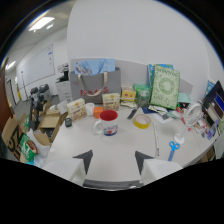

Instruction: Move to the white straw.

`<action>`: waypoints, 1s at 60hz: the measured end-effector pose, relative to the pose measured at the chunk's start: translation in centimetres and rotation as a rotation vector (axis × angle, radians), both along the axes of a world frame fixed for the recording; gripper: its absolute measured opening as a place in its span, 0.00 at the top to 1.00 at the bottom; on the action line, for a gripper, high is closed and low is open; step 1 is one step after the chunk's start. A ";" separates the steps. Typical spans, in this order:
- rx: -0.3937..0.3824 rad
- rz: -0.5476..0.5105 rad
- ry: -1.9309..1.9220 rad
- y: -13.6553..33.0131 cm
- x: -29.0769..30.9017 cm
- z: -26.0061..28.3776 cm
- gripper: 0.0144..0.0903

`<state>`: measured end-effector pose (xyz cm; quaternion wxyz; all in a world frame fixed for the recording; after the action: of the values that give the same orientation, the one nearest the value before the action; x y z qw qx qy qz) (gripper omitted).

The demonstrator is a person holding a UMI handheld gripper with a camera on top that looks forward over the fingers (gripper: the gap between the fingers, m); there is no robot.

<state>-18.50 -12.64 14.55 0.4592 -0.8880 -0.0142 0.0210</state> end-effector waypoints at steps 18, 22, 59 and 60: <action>-0.025 -0.007 -0.005 -0.7 2.8 -1.4 0.08; -0.038 -0.016 -0.012 -1.0 4.2 -2.2 0.08; -0.068 -0.034 -0.047 2.8 16.6 -7.4 0.08; -0.068 -0.029 -0.045 3.1 16.7 -7.6 0.08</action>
<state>-1.80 -9.53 6.98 0.4286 -0.9034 -0.0109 -0.0053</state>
